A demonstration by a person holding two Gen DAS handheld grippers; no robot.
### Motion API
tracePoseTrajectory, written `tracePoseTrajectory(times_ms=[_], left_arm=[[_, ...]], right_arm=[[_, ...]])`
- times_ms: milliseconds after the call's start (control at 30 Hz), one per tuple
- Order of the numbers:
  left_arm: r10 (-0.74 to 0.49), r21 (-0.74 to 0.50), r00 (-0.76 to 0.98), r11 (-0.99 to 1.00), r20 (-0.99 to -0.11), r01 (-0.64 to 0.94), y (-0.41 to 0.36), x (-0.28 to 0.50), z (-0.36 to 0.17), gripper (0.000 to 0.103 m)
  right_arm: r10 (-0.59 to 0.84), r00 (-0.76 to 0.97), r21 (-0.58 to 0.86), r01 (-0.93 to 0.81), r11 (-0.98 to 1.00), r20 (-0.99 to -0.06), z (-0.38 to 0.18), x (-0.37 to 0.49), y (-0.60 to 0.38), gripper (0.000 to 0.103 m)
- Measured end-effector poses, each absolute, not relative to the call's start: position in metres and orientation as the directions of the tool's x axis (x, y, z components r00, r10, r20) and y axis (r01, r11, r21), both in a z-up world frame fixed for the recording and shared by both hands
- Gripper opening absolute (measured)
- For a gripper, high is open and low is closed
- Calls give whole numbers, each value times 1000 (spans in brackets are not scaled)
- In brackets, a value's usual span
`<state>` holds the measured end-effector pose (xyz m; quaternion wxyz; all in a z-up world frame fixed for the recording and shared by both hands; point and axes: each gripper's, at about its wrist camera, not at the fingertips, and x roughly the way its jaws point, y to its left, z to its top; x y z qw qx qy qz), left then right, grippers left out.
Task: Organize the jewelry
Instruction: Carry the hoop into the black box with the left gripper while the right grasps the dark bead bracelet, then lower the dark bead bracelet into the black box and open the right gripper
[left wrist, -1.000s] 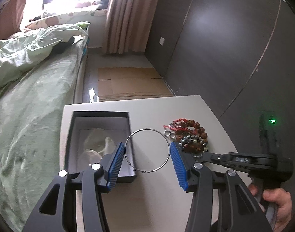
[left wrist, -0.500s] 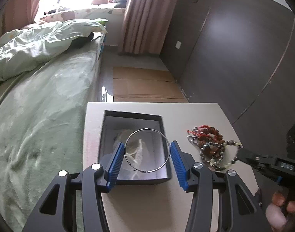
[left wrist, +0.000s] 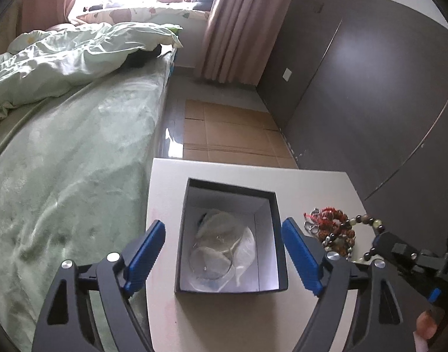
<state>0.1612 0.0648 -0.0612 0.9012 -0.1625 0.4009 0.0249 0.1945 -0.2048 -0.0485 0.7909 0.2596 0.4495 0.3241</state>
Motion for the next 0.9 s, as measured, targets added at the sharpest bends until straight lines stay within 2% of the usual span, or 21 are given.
tracePoseTrajectory(times_ms=[100,400,667,767,800,833,900], left_arm=[[-87,-289,678,938,-730,-191,73,163,-59,79],[-58,-296,698,928,-713,-225,100,167,-49,90],[-61,-320,696,914,-715,-249,115,170,-50,94],[-61,-327,694,909,-717,-258,117,169,-51,94],[-62,-329,693,908,-718,-260,117,168,-51,94],[-62,-330,693,907,-719,-261,117,167,-50,94],[-62,-330,693,907,-718,-261,117,165,-50,94]], right_arm=[[758,376,705,-298,644,-533,-48,197,-192,9],[786,346,703,-357,615,-513,-47,204,-163,9],[767,287,683,-349,642,-574,-65,219,-134,12],[747,292,667,-335,665,-598,-70,220,-131,35],[739,308,664,-324,673,-599,-70,219,-136,49],[732,323,661,-317,680,-600,-69,218,-139,56],[718,340,650,-307,695,-607,-68,218,-147,56]])
